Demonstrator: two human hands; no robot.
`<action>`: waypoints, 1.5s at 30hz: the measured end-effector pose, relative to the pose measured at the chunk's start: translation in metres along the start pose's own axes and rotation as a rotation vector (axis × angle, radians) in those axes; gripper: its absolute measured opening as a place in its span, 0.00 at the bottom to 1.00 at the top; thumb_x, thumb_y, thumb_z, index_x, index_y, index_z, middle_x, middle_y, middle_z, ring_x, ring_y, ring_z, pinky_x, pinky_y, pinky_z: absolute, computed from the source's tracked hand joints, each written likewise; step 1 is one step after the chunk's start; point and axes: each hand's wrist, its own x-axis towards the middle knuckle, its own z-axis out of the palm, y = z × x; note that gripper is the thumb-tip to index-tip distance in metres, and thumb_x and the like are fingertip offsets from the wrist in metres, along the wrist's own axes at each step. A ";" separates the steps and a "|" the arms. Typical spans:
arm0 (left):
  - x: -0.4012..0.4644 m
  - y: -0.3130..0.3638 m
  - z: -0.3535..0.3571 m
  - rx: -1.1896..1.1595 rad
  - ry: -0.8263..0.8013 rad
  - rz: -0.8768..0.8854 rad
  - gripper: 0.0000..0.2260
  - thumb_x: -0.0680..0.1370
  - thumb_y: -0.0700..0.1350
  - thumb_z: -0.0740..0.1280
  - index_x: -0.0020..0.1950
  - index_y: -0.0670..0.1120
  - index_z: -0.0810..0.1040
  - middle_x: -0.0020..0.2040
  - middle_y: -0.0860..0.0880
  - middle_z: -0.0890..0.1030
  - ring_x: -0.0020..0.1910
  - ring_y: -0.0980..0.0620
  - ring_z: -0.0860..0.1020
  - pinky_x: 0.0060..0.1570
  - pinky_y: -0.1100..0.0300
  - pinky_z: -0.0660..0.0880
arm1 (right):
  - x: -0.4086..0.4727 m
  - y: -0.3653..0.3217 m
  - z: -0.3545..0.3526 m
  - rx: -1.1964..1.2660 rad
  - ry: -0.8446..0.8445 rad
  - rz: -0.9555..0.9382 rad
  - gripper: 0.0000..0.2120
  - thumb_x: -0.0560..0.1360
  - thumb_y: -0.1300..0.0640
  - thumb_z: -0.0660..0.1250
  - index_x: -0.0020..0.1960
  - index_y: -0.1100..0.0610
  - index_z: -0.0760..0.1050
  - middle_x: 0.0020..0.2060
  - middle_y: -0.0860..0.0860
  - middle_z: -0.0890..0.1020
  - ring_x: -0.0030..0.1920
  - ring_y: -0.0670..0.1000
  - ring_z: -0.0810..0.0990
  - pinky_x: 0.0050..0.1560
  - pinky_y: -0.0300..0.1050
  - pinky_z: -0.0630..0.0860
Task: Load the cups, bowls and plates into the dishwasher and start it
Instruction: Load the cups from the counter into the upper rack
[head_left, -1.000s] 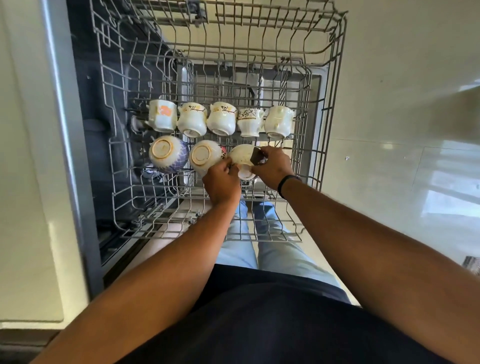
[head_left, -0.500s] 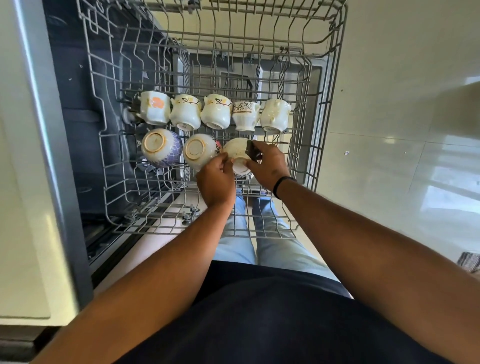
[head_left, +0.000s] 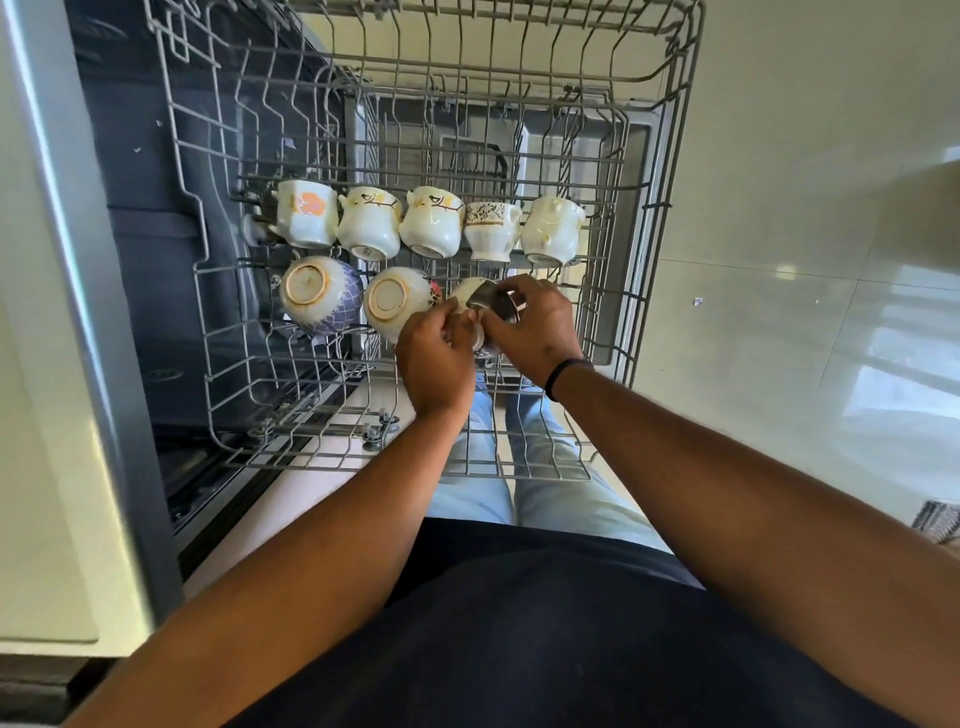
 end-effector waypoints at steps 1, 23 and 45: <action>0.000 0.003 0.001 0.009 -0.007 0.021 0.12 0.80 0.46 0.68 0.59 0.43 0.84 0.47 0.45 0.84 0.45 0.47 0.82 0.45 0.48 0.80 | 0.003 -0.001 -0.001 0.008 -0.017 0.016 0.15 0.71 0.53 0.74 0.57 0.53 0.80 0.50 0.53 0.80 0.50 0.50 0.78 0.48 0.37 0.73; 0.026 -0.008 0.003 0.619 -0.343 0.661 0.38 0.63 0.51 0.79 0.68 0.39 0.70 0.64 0.40 0.74 0.62 0.42 0.73 0.61 0.51 0.73 | 0.040 -0.002 -0.012 0.111 -0.044 0.214 0.07 0.73 0.64 0.68 0.46 0.53 0.82 0.42 0.48 0.83 0.49 0.50 0.82 0.48 0.38 0.78; 0.030 0.013 -0.004 0.522 -0.312 0.462 0.28 0.70 0.51 0.78 0.65 0.43 0.74 0.60 0.46 0.73 0.59 0.46 0.72 0.44 0.60 0.71 | 0.012 0.011 0.001 0.168 -0.080 0.222 0.20 0.68 0.58 0.78 0.59 0.54 0.79 0.50 0.49 0.83 0.50 0.51 0.82 0.49 0.52 0.83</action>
